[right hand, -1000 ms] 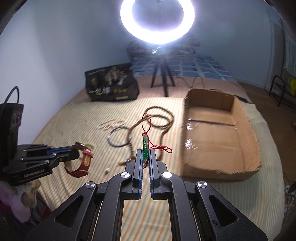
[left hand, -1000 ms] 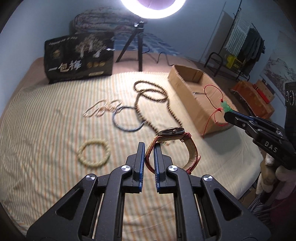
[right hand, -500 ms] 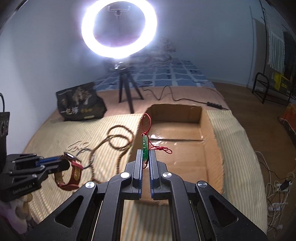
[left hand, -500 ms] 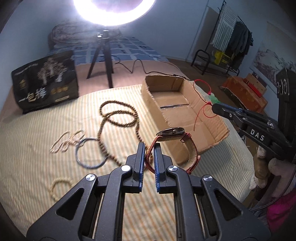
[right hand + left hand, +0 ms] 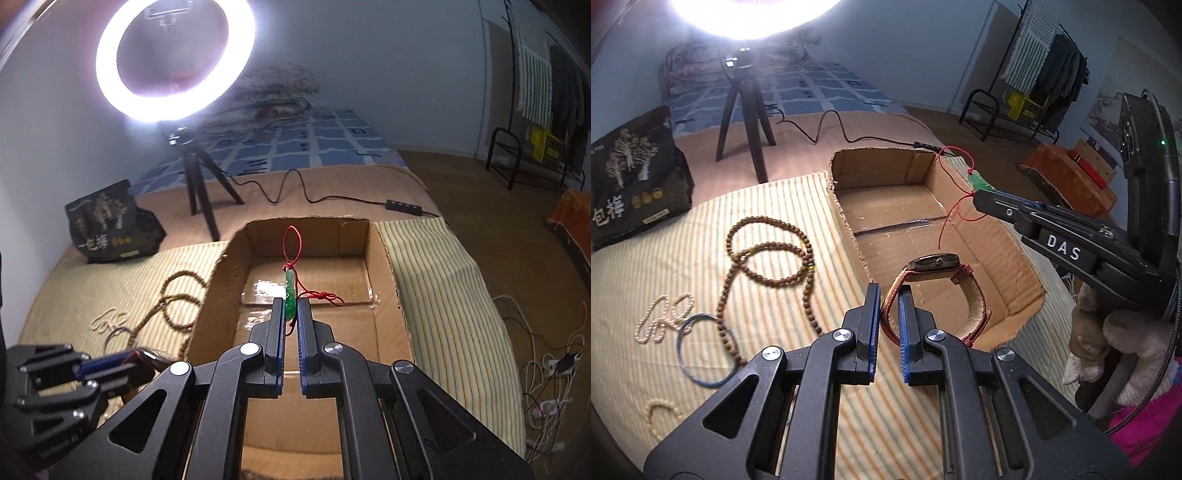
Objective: Organize jewelry
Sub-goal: 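Carry the watch and jade pendant into the cardboard box and release both, then move both tools back to the cream bead bracelet and wooden mala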
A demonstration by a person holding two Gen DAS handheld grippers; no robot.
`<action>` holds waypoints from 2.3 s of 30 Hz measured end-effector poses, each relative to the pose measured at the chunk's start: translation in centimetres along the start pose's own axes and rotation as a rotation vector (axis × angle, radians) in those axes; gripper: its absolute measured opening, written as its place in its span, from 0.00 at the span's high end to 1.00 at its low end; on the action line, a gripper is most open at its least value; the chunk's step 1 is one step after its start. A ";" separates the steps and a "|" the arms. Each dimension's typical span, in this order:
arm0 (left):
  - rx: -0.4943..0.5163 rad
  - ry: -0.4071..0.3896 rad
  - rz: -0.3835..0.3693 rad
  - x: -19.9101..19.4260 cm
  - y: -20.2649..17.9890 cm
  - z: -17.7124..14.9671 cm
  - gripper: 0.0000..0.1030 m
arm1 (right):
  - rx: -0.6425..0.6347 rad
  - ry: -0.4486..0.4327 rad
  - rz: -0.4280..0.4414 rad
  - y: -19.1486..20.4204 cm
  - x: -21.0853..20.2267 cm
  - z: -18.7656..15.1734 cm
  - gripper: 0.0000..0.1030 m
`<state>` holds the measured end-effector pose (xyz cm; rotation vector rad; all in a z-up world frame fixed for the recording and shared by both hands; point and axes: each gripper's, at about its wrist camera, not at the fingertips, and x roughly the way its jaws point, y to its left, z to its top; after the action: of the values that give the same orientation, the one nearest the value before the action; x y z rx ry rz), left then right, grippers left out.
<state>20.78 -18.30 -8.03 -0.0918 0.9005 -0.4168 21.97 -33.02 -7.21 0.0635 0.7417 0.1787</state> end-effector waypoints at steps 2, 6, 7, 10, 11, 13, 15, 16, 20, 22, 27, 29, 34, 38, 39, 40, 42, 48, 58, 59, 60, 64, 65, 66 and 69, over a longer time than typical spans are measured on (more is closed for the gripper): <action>-0.009 0.008 -0.004 0.8 0.0 0.2 0.93 | 0.008 0.010 -0.006 -0.4 0.7 0.1 0.96; -0.016 0.023 -0.003 1.9 -0.1 0.3 0.93 | 0.021 0.032 -0.021 -1.1 2.1 0.2 0.96; -0.016 0.025 0.000 2.2 -0.1 0.3 0.93 | 0.023 0.039 -0.027 -1.3 2.5 0.2 0.96; -0.015 0.033 -0.009 2.9 -0.1 0.3 0.93 | 0.032 0.050 -0.039 -1.7 3.2 0.3 0.96; -0.013 0.032 -0.008 3.0 -0.2 0.3 0.93 | 0.039 0.054 -0.039 -1.9 3.4 0.2 0.96; 0.001 0.024 0.000 3.1 -0.3 0.2 0.93 | 0.048 0.055 -0.044 -2.2 3.5 0.2 0.96; 0.004 0.022 -0.001 3.2 -0.4 0.3 0.92 | 0.059 0.056 -0.056 -2.4 3.6 0.1 0.96; 0.006 0.023 0.001 3.2 -0.4 0.3 0.89 | 0.068 0.057 -0.054 -2.6 3.7 0.1 0.96; 0.016 0.030 -0.012 3.2 -0.6 0.3 0.63 | 0.073 0.055 -0.080 -2.6 3.8 0.2 0.73; 0.015 0.018 0.003 2.9 -0.6 0.2 0.51 | 0.074 0.033 -0.092 -2.6 3.3 0.4 0.60; 0.005 0.024 0.014 2.4 -0.2 0.2 0.51 | 0.090 0.017 -0.095 -2.8 2.6 0.7 0.59; 0.009 0.019 0.020 2.0 -0.1 0.2 0.51 | 0.088 0.014 -0.098 -2.7 2.3 0.9 0.59; 0.017 0.002 0.038 0.6 0.2 0.0 0.51 | 0.071 0.009 -0.105 -2.0 1.6 1.1 0.57; 0.015 -0.012 0.057 -0.6 0.7 -0.1 0.51 | 0.064 -0.005 -0.110 -1.6 0.7 1.3 0.54; 0.009 -0.017 0.064 -1.0 0.9 -0.2 0.51 | 0.062 -0.009 -0.111 -1.4 0.4 1.4 0.54; 0.005 -0.021 0.069 -1.3 1.1 -0.2 0.51 | 0.061 -0.010 -0.110 -1.4 0.3 1.4 0.53; 0.003 -0.028 0.083 -2.0 1.6 -0.3 0.51 | 0.056 -0.016 -0.110 -1.0 -0.2 1.5 0.49; -0.004 -0.056 0.129 -4.6 3.7 -0.7 0.41 | 0.004 -0.029 -0.123 1.2 -1.2 1.5 0.31; -0.101 -0.069 0.229 -9.4 10.9 -2.8 0.40 | -0.078 0.019 -0.039 6.0 -1.3 0.9 0.25; -0.104 -0.060 0.231 -9.8 11.5 -3.0 0.40 | -0.082 0.021 -0.028 6.5 -1.3 0.9 0.25; -0.105 -0.051 0.229 -10.0 12.0 -3.2 0.40 | -0.087 0.024 -0.018 7.0 -1.2 0.9 0.25; -0.108 -0.035 0.266 -11.2 14.1 -4.6 0.40 | -0.099 0.033 0.034 9.0 -1.0 1.0 0.25; -0.108 -0.033 0.270 -11.4 14.4 -4.9 0.40 | -0.104 0.039 0.050 9.7 -0.8 1.0 0.25; -0.113 -0.027 0.270 -11.5 14.9 -5.3 0.40 | -0.108 0.042 0.058 10.0 -0.7 1.0 0.25; -0.142 0.002 0.256 -11.6 16.1 -6.1 0.40 | -0.123 0.056 0.078 11.4 -0.2 1.0 0.25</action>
<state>14.72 1.51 -7.20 -0.1048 0.9299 -0.1144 20.90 -21.87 -4.97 -0.0299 0.7826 0.3013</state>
